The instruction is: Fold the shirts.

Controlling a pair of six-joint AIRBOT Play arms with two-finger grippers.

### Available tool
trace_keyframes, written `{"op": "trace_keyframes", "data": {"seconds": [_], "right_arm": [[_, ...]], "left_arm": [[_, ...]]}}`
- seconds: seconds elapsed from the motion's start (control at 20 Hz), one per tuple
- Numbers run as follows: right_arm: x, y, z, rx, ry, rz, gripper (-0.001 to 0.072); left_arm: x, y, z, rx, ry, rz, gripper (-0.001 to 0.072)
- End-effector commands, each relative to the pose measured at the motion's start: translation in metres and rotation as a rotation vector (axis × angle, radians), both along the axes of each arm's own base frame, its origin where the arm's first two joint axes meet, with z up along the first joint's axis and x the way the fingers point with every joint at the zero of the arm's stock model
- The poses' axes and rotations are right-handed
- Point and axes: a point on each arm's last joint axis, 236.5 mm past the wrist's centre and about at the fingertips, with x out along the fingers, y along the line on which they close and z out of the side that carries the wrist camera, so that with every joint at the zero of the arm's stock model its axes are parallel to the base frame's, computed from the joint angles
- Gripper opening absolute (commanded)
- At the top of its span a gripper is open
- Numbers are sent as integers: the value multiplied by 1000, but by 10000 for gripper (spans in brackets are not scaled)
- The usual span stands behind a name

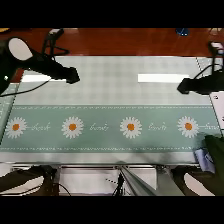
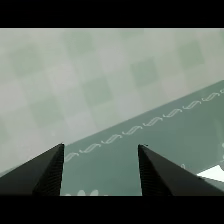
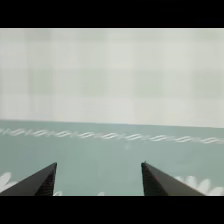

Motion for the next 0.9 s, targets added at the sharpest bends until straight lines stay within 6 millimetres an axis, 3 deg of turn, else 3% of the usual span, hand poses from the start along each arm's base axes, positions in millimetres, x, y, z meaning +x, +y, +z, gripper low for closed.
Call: {"op": "trace_keyframes", "data": {"seconds": [0.0,0.2,0.45,0.85], "right_arm": [[-13,39,-34,5,142,112,602],[-11,35,-35,-26,135,133,601],[-11,36,-35,-21,137,133,601],[-11,36,-35,-21,137,133,600]], "left_arm": [[-24,-7,-14,75,-2,98,525],[-19,-21,-11,77,-66,111,526],[-16,-20,-26,88,-31,128,526],[-16,-20,-27,89,-28,128,526]]}}
